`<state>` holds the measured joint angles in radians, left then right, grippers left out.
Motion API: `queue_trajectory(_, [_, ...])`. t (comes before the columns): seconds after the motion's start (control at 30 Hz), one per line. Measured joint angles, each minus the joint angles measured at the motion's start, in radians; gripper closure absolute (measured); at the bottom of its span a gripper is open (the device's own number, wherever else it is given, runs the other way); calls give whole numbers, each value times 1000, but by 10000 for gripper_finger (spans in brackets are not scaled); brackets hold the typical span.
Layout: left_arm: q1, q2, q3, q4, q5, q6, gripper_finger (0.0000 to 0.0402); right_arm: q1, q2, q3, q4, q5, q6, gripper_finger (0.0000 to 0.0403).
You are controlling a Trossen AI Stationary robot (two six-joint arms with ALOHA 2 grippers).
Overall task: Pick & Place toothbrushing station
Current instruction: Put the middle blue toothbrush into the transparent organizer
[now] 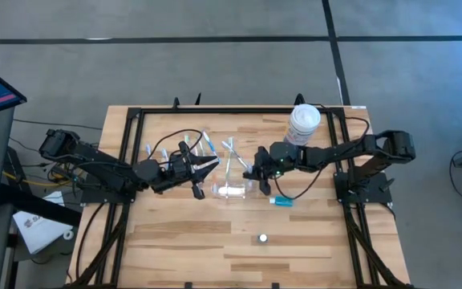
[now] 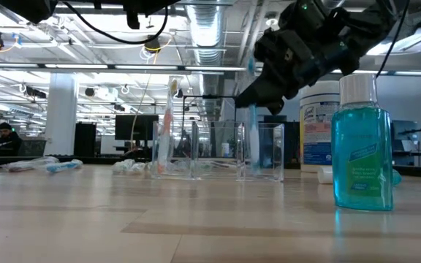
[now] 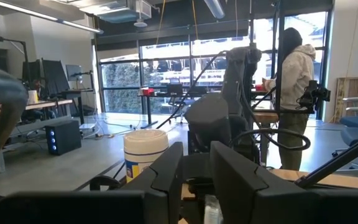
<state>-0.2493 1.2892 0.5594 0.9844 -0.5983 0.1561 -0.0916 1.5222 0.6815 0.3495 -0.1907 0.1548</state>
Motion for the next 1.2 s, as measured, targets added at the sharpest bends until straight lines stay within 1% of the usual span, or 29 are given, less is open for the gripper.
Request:
queue_trajectory(0.1, [0,0,0,0,0,0,326,0,3,0,-3,-2,-5,354])
queue_trajectory(0.3, [0,0,0,-1,0,0,326,0,2,0,-21,-4,-7,352])
queue_trajectory(0.43, [0,0,0,-1,0,0,326,-3,-6,0,-24,-49,-16,352])
queue_trajectory(0.63, [0,0,0,-1,0,0,326,-20,-6,0,-33,-52,-19,351])
queue_trajectory(0.83, [0,0,0,-1,0,0,326,-45,-15,1,-35,-126,-35,351])
queue_trajectory(0.93, [0,0,0,-1,0,0,326,-59,-24,1,-59,-129,-35,349])
queue_trajectory(1.07, [0,0,0,-1,0,0,326,-64,-26,2,-83,-131,-35,329])
queue_trajectory(1.2, [0,0,0,-1,0,0,326,-62,-26,2,-90,-138,-44,291])
